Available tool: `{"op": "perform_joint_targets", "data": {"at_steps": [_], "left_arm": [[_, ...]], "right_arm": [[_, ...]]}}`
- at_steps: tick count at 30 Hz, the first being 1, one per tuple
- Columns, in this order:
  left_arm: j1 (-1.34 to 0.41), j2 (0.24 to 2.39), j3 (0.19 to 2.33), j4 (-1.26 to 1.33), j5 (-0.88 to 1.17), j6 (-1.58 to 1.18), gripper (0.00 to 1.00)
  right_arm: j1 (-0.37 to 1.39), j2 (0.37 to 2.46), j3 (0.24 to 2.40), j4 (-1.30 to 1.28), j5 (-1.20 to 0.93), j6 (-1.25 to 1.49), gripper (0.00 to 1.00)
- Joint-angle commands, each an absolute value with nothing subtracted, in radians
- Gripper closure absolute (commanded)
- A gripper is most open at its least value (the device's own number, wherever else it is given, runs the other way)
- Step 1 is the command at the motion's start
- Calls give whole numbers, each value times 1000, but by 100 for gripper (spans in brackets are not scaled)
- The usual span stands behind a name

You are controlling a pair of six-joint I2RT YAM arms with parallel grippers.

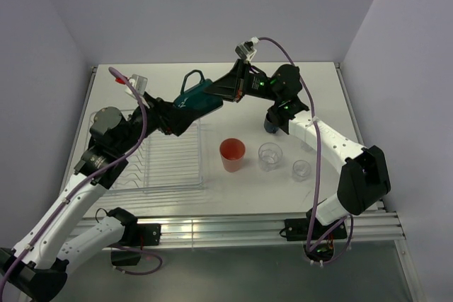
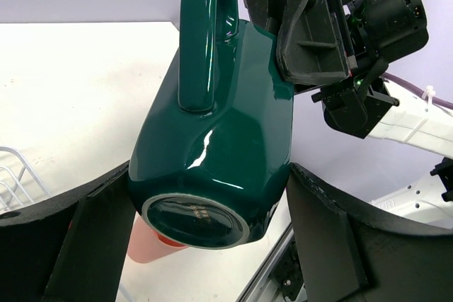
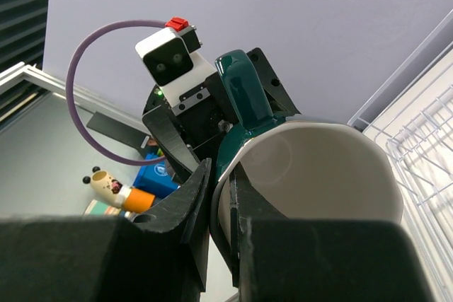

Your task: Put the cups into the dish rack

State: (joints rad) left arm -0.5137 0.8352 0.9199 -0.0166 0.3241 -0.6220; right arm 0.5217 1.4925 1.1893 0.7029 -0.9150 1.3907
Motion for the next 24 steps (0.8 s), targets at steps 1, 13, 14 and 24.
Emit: {"op": "perform_joint_targets", "data": {"at_steps": [1,13,14,24], "left_arm": [[-520,834,943,193,370,-669,45],[-520,833,1012,111,396,-657,100],[-519,825,1017,98,390,-650,100],[-518,802,1023,41,336,-638,100]], "right_arm": [[538,1488,1186,733,-919,1361,100],[528,1517,1193,623,-885,1301,85],[526,1517,1195,605,-871,1273,81],[522,1502,1229,387,-782,1123,52]]}}
